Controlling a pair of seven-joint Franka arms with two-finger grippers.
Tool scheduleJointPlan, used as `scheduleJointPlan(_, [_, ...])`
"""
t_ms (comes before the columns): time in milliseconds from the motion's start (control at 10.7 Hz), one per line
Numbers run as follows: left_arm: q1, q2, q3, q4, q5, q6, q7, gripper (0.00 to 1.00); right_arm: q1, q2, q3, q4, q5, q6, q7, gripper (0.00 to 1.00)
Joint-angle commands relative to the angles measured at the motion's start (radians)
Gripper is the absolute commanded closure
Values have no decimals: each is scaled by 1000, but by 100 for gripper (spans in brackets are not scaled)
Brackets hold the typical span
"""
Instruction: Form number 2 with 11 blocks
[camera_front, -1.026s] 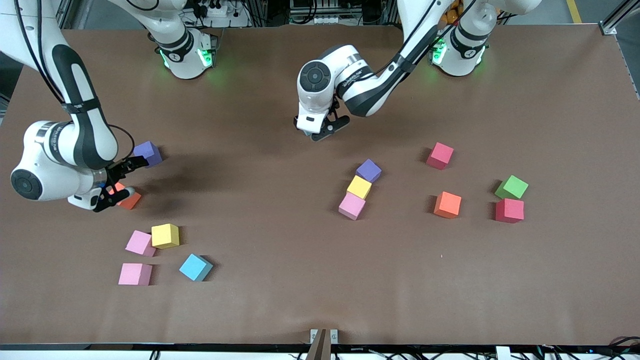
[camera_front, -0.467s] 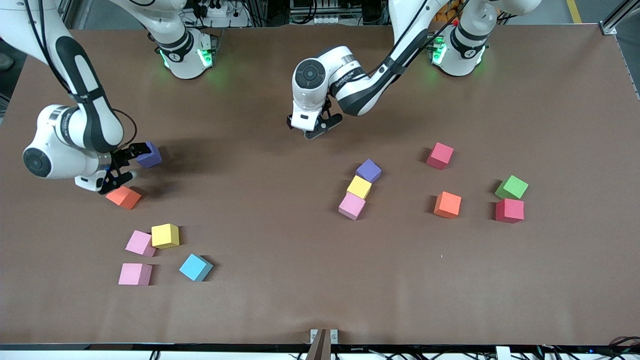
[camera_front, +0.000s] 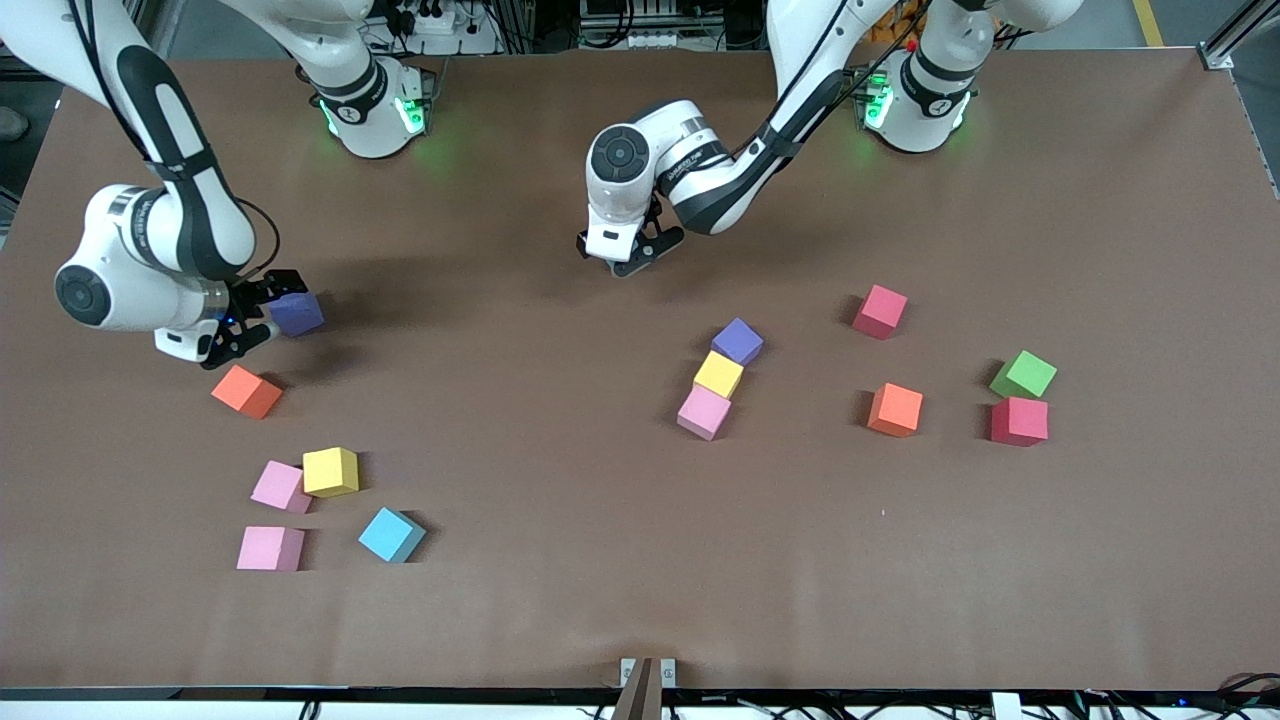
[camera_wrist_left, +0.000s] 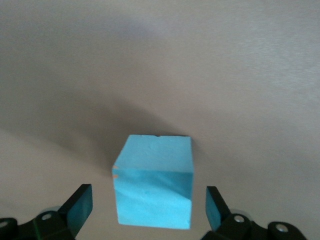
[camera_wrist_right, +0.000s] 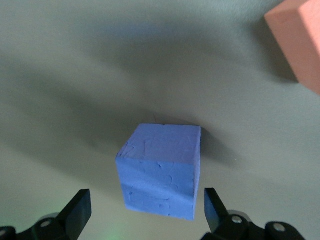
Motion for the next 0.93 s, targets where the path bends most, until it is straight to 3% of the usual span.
scheduleJointPlan(0, [-7, 4, 7, -19, 26, 33, -34, 0, -23, -31, 1, -67, -17, 53, -11, 0])
scheduleJointPlan(373, [-9, 19, 7, -50, 25, 149, -50, 0, -23, -23, 1, -76, -16, 70, -8, 0])
scheduleJointPlan(467, [-10, 25, 7, -61, 25, 185, -57, 0, -23, -23, 1, -76, -16, 70, -8, 5])
scheduleJointPlan(560, [-15, 30, 7, -70, 25, 206, -57, 8, -22, -22, 1, -75, -16, 73, -8, 6])
scheduleJointPlan(746, [-16, 33, 7, -70, 26, 213, -55, 38, -19, -13, 1, -75, -14, 105, -8, 6])
scheduleJointPlan(840, [-18, 31, 7, -72, 28, 211, -40, 40, -19, 0, 1, -75, -14, 125, -8, 6])
